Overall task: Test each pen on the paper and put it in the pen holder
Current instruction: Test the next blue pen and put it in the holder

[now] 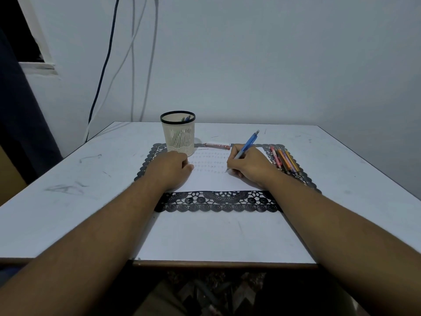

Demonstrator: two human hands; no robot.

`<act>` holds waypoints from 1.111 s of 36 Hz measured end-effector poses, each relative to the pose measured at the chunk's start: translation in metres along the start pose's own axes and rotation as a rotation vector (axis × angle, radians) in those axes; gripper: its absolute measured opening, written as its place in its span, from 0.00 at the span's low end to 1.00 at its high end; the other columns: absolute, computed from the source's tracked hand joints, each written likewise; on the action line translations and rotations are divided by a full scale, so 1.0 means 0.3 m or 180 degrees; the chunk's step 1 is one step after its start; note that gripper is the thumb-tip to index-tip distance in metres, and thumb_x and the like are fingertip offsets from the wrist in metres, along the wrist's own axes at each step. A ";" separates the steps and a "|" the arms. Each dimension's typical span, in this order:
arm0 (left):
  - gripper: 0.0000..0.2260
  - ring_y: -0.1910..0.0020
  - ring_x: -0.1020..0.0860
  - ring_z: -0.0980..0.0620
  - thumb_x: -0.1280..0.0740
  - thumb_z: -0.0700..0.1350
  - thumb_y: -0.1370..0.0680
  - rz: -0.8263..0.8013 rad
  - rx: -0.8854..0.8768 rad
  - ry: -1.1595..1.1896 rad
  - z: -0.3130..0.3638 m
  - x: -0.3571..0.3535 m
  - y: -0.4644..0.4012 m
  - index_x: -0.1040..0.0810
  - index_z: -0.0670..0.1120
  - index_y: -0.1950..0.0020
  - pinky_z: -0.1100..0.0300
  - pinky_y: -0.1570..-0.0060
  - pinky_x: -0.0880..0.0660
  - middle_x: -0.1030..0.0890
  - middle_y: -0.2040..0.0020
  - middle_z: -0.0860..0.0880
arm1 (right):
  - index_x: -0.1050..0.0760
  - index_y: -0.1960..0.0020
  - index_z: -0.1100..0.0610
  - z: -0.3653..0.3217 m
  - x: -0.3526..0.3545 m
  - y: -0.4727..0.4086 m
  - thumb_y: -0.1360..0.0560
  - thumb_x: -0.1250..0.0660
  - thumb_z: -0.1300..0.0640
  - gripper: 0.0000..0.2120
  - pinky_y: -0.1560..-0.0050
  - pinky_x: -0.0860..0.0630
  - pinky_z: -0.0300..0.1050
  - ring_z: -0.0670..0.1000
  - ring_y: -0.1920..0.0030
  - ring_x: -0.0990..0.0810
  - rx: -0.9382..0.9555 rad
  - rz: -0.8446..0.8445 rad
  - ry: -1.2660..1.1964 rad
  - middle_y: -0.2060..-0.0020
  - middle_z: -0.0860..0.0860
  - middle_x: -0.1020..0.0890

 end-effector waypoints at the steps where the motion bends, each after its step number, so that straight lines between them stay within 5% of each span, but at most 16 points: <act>1: 0.14 0.60 0.24 0.50 0.38 0.55 0.18 0.0007 0.0001 -0.0011 0.000 0.001 0.000 0.27 0.50 0.61 0.55 0.65 0.34 0.23 0.62 0.52 | 0.27 0.59 0.62 -0.001 -0.002 0.000 0.23 0.32 0.70 0.08 0.61 0.23 0.41 0.44 0.71 0.25 0.0001 0.0005 0.0006 0.66 0.57 0.25; 19: 0.14 0.61 0.25 0.51 0.38 0.54 0.18 -0.0022 0.0006 0.0027 0.002 -0.007 -0.002 0.27 0.50 0.61 0.55 0.65 0.33 0.23 0.63 0.52 | 0.27 0.58 0.62 -0.024 0.043 0.028 0.23 0.33 0.70 0.08 0.69 0.25 0.37 0.45 0.72 0.26 -0.0012 0.0270 0.0125 0.64 0.59 0.25; 27: 0.14 0.60 0.25 0.50 0.38 0.54 0.19 -0.0009 0.0014 0.0038 -0.006 -0.004 0.002 0.28 0.50 0.62 0.55 0.64 0.34 0.23 0.62 0.52 | 0.28 0.61 0.58 0.001 0.028 0.014 0.23 0.32 0.69 0.11 0.59 0.21 0.40 0.44 0.69 0.23 -0.0152 0.0138 0.0118 0.65 0.57 0.24; 33: 0.14 0.60 0.25 0.50 0.38 0.54 0.18 -0.0005 0.0001 0.0025 -0.004 -0.005 0.000 0.28 0.50 0.61 0.55 0.64 0.33 0.23 0.62 0.52 | 0.26 0.57 0.61 -0.017 0.038 0.023 0.23 0.32 0.69 0.07 0.68 0.25 0.37 0.48 0.67 0.27 -0.0054 0.0259 0.0233 0.63 0.59 0.26; 40: 0.14 0.60 0.25 0.50 0.38 0.55 0.18 -0.0047 0.0003 0.0024 -0.006 -0.013 -0.002 0.27 0.50 0.61 0.55 0.64 0.32 0.23 0.62 0.51 | 0.29 0.61 0.60 0.011 0.036 0.010 0.25 0.31 0.70 0.11 0.60 0.21 0.42 0.50 0.66 0.25 -0.0204 0.0148 0.0109 0.66 0.57 0.26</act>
Point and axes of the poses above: each hand's wrist, its own y-axis away from the middle knuckle, its own x-axis out of the back of the hand, z = x × y, the point moved 9 cm from there along -y, towards the middle knuckle
